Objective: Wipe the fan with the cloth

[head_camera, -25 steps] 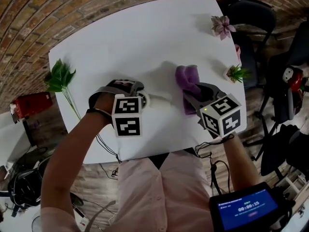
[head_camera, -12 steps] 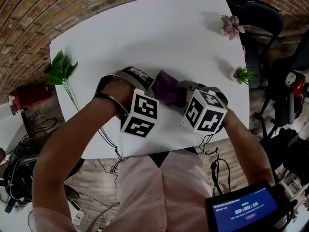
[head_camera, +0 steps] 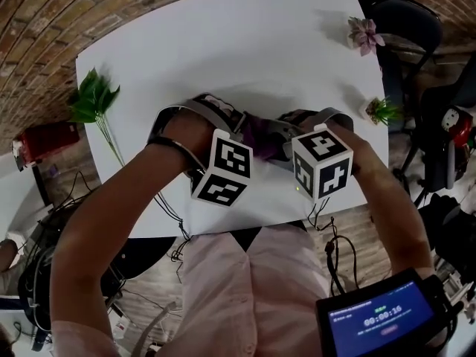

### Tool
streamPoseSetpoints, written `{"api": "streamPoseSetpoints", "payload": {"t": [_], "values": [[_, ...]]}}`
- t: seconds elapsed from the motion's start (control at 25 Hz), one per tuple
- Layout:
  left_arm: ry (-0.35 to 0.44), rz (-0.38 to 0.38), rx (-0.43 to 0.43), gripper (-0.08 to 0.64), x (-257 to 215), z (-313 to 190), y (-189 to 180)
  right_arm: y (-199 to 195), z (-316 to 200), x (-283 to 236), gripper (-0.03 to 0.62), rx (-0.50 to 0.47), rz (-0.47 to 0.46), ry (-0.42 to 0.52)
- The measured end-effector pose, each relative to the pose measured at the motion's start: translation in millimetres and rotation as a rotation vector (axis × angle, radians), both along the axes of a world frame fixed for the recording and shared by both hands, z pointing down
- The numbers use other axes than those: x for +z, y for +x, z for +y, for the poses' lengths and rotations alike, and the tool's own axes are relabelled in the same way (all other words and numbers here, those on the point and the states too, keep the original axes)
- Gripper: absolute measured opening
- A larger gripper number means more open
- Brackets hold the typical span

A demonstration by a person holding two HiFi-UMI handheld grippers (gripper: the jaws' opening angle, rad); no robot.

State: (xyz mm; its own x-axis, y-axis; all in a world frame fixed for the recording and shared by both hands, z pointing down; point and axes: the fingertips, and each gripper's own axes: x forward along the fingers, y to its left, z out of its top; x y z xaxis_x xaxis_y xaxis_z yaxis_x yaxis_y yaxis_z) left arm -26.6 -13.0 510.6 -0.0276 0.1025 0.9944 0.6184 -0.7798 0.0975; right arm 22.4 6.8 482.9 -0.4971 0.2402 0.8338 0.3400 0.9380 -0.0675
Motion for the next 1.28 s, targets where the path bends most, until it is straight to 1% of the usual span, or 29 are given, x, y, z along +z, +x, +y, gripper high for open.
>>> {"api": "streamPoseSetpoints", "payload": {"t": [0.08, 0.16, 0.48, 0.76, 0.96, 1.04, 1.12, 1.2, 1.28], "values": [[-0.001, 0.001, 0.0, 0.38, 1, -1, 1, 6, 6, 1, 0.11, -0.007, 0.001, -0.017], [-0.003, 0.005, -0.002, 0.38, 3, -1, 1, 10, 11, 2, 0.11, 0.008, 0.002, -0.03], [-0.002, 0.012, -0.023, 0.38, 3, -1, 1, 23, 30, 3, 0.11, 0.122, -0.004, -0.08], [-0.004, 0.014, -0.054, 0.38, 4, -3, 2, 25, 52, 3, 0.11, 0.272, -0.03, -0.124], [0.007, 0.004, -0.099, 0.38, 4, -5, 2, 5, 71, 3, 0.112, 0.384, -0.074, -0.152], [0.019, -0.004, -0.134, 0.38, 5, -6, 2, -5, 74, 2, 0.112, 0.446, -0.103, -0.169], [0.028, -0.011, -0.198, 0.38, 5, -7, 2, -8, 74, 0, 0.114, 0.519, -0.14, -0.185], [0.035, -0.019, -0.296, 0.38, 6, -10, 1, -4, 73, -4, 0.115, 0.578, -0.177, -0.199], [0.043, -0.023, -0.426, 0.38, 5, -15, -3, 3, 73, -10, 0.117, 0.62, -0.212, -0.213]]}}
